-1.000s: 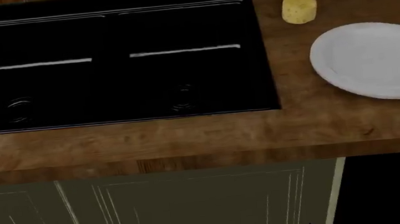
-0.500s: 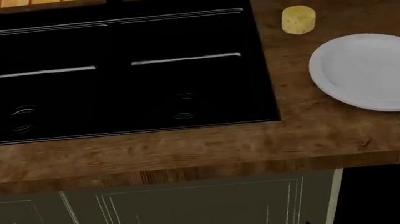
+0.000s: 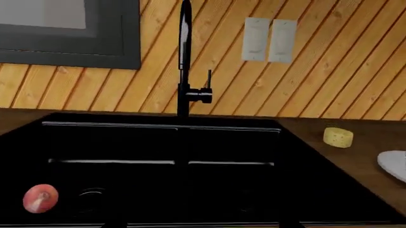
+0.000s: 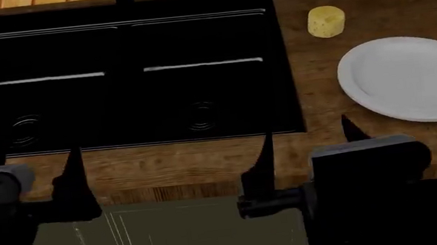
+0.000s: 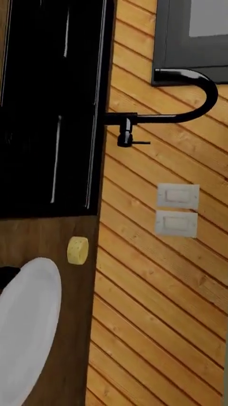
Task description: Pick the onion from the sink and place it on the plate located on the counter
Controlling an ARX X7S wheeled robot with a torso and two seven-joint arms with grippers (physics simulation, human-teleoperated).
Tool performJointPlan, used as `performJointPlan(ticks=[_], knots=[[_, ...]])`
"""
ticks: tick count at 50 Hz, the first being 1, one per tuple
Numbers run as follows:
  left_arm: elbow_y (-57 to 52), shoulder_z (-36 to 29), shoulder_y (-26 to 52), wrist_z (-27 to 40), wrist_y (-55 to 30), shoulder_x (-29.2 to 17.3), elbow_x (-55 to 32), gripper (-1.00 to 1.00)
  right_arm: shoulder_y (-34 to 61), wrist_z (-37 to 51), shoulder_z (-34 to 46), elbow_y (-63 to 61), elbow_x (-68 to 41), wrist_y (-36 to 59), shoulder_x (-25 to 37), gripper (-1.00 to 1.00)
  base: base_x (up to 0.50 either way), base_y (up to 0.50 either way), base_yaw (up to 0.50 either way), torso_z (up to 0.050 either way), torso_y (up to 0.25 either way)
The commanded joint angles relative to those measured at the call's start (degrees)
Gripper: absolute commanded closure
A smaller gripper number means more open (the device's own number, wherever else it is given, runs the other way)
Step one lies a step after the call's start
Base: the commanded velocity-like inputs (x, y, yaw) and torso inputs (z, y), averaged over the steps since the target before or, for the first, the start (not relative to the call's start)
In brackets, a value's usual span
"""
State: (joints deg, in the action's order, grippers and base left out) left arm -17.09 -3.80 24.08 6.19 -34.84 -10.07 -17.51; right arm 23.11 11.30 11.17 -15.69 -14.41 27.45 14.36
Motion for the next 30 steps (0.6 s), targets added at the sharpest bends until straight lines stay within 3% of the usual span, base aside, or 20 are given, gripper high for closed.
performJointPlan(ticks=[1, 13, 18, 25, 30], knots=[[12.2, -0.5, 21.9, -2.4, -8.6, 0.7, -3.2, -1.00, 20.0, -4.7, -0.9, 9.1, -4.1, 10.2, 0.3, -1.00, 0.00, 0.00, 0.00, 0.000, 0.000], [43.6, -3.4, 40.9, -5.3, 0.8, 5.3, 0.0, -1.00, 40.7, -10.1, 1.5, 40.9, -0.7, 2.5, -2.3, -1.00, 0.00, 0.00, 0.00, 0.000, 0.000], [59.6, -4.9, 47.2, -6.3, 10.1, 6.2, 3.0, -1.00, 47.0, -11.6, 1.9, 51.9, 0.3, -1.3, -3.3, -1.00, 0.00, 0.00, 0.00, 0.000, 0.000], [58.2, -4.7, 47.3, -6.2, 8.7, 6.1, 1.8, -1.00, 47.8, -11.9, 2.1, 51.3, -0.1, -0.4, -3.3, -1.00, 0.00, 0.00, 0.00, 0.000, 0.000], [55.6, -5.1, 45.6, -5.8, 7.8, 5.9, 1.4, -1.00, 47.0, -11.8, 1.6, 49.2, -0.9, 0.7, -3.0, -1.00, 0.00, 0.50, 0.00, 0.000, 0.000]])
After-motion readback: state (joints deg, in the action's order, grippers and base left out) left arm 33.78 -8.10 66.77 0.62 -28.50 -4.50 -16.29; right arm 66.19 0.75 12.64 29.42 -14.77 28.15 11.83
